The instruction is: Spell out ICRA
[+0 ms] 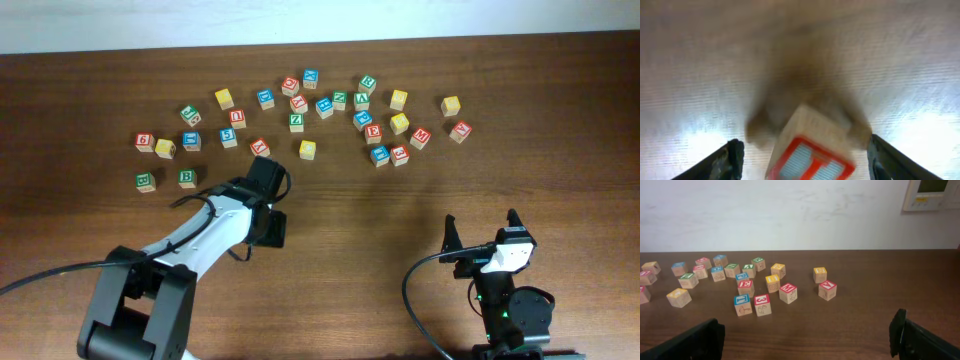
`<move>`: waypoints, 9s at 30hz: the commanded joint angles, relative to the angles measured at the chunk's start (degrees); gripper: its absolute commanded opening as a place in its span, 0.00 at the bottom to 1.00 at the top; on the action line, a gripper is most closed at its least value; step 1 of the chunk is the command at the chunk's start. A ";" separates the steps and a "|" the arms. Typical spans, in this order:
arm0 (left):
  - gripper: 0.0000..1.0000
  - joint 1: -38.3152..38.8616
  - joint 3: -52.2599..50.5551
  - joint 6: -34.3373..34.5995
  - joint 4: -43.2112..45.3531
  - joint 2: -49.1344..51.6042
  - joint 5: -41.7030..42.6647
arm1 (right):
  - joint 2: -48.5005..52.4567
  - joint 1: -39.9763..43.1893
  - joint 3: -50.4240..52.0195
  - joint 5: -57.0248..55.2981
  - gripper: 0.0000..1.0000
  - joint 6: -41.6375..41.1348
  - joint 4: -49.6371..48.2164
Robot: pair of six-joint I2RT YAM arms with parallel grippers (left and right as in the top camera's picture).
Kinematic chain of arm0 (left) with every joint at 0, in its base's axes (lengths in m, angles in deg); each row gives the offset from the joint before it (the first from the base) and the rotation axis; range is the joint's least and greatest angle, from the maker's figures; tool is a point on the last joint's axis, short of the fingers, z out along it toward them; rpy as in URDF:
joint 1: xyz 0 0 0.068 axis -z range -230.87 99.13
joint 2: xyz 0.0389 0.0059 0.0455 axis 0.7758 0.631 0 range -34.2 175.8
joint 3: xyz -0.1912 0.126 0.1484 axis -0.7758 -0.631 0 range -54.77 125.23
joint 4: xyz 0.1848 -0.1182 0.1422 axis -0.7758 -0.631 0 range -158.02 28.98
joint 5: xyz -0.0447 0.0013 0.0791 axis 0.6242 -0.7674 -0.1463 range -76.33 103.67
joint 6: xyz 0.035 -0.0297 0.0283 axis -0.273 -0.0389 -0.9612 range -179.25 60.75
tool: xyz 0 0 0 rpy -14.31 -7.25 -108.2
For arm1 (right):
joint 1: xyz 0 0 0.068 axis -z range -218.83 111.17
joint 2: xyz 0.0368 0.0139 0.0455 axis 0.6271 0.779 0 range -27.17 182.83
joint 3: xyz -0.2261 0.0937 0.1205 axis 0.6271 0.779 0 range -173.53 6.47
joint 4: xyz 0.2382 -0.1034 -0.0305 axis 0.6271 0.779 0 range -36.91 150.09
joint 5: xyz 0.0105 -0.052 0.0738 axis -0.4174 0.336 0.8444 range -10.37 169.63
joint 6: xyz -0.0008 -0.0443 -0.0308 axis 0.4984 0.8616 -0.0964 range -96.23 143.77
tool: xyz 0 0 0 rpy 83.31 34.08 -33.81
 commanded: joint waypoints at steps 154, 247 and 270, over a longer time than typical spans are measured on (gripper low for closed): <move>0.30 -25.88 32.92 6.49 -13.31 0.50 6.69 | -0.52 -0.28 0.28 -0.46 0.98 0.39 0.28; 0.00 -11.39 31.85 12.57 -20.63 0.50 -2.38 | -0.52 -0.28 0.28 -0.46 0.98 0.39 0.28; 0.99 -26.91 29.07 18.51 -21.99 0.50 -2.45 | -0.55 -0.28 0.28 -0.46 0.98 0.39 0.28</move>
